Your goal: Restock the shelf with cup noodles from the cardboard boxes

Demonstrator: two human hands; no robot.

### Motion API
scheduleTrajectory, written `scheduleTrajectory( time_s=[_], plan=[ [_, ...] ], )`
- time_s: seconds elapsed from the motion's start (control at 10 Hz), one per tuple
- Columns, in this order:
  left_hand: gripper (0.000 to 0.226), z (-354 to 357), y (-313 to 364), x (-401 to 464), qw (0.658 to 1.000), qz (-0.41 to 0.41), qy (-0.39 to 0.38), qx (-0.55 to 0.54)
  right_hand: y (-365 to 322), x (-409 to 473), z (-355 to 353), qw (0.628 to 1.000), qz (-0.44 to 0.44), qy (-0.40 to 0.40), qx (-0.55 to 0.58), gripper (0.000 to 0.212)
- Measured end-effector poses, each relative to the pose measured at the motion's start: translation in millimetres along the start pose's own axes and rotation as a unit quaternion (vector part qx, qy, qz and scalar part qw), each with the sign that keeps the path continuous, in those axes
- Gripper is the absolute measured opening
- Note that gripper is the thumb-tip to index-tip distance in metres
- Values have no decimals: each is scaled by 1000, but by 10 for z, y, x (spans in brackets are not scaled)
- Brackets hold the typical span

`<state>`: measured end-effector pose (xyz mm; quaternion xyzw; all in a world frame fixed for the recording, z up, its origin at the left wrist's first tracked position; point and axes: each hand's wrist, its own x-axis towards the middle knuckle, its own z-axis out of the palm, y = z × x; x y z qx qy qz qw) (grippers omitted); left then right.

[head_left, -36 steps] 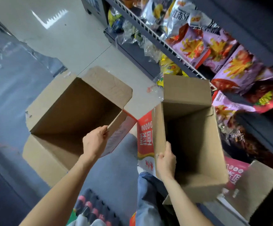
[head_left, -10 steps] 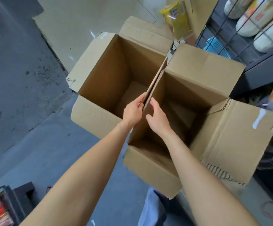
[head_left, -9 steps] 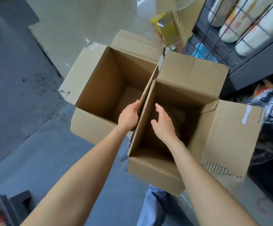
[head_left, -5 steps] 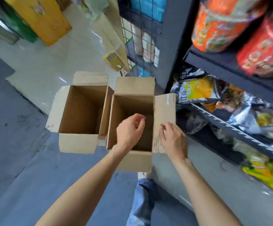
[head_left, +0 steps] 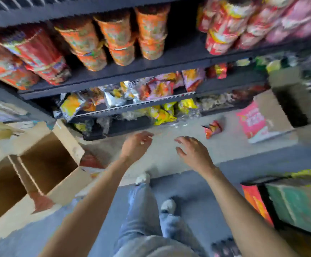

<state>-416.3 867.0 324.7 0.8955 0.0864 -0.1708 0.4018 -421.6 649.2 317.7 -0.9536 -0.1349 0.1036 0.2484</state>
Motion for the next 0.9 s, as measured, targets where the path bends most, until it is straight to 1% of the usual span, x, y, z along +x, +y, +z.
scheduleTrajectory(
  time_s=[0.1,0.2,0.3,0.4,0.5,0.6,0.7,0.8,0.9],
  plan=[
    [21,600,681,91,995,31,-75,52,711,-522,-484,992,125,14,27,29],
    [20,1146,1312,273,986,63,-133,84,1347,-896,-853,970,234,43,44,28],
    [21,1693,2009,544,970,124,-169,125,1961,-1083,-1191,943,312,94,59,27],
    [25,2269,2773,910,949,180,-203,158,2711,-1020,-1538,917,369,130,73,27],
    [24,2929,3454,1450,932,228,-216,182,3567,-780,-1881,908,382,159,69,27],
    [26,3609,4009,2137,921,232,-245,196,4493,-505,-2143,899,399,161,83,25],
    [31,4254,4376,2809,908,215,-254,254,5391,-254,-2227,893,403,169,109,27],
    [34,4942,4536,3385,904,211,-240,285,6238,-32,-2100,892,412,156,102,31],
    [34,5627,4530,3878,901,192,-232,311,6950,190,-1769,898,422,112,57,35]
  ],
)
